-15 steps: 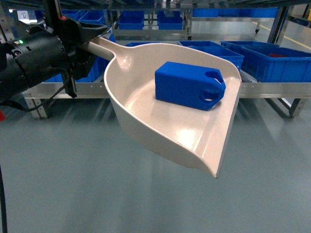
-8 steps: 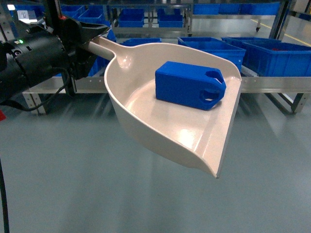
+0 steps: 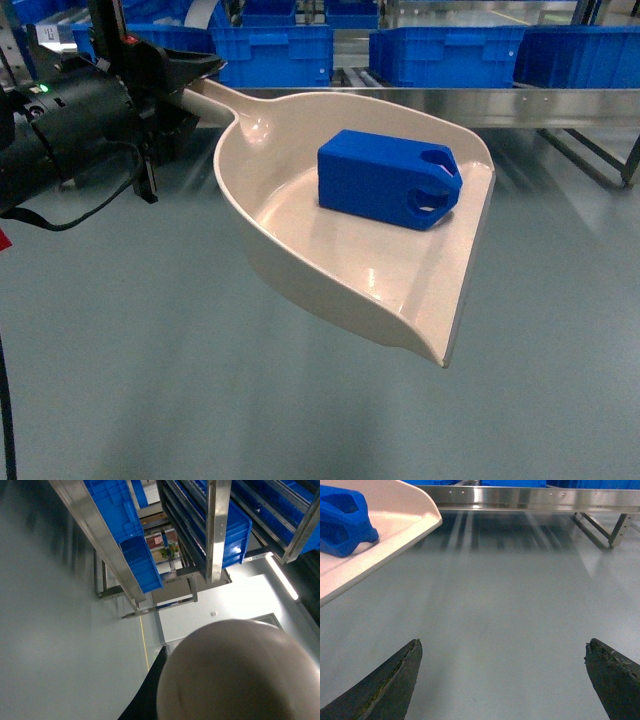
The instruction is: Place part in tray to right shelf
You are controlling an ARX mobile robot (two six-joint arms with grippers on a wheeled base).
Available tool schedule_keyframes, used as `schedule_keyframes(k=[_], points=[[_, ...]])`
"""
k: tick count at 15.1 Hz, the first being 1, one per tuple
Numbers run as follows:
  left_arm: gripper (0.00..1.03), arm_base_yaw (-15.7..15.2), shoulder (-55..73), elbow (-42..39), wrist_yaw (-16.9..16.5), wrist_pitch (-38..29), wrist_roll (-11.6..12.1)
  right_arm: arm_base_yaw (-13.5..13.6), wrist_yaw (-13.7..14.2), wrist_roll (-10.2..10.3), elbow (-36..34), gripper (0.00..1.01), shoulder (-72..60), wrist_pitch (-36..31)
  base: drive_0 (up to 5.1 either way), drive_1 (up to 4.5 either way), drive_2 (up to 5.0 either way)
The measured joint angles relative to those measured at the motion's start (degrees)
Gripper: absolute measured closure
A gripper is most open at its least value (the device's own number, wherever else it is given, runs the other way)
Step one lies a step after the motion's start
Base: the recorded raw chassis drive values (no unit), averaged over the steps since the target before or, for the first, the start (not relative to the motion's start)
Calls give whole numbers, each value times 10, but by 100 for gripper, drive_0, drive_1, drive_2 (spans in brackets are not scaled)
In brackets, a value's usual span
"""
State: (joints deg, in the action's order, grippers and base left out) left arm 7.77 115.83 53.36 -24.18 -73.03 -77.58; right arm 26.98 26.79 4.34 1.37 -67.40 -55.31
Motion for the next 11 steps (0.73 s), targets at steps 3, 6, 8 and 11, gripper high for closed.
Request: schedule_keyframes(k=[3, 6, 8, 11], points=[[89, 0, 0, 0, 0, -3, 0, 0, 0, 0, 0, 3, 0, -1, -15, -15, -15], [89, 0, 0, 0, -1, -3, 0, 0, 0, 0, 0, 3, 0, -1, -22, 249, -293], [89, 2, 0, 0, -1, -3, 0, 0, 0, 0, 0, 3, 0, -1, -16, 385, -417], [89, 2, 0, 0, -1, -3, 0, 0, 0, 0, 0, 3, 0, -1, -8, 390, -407]])
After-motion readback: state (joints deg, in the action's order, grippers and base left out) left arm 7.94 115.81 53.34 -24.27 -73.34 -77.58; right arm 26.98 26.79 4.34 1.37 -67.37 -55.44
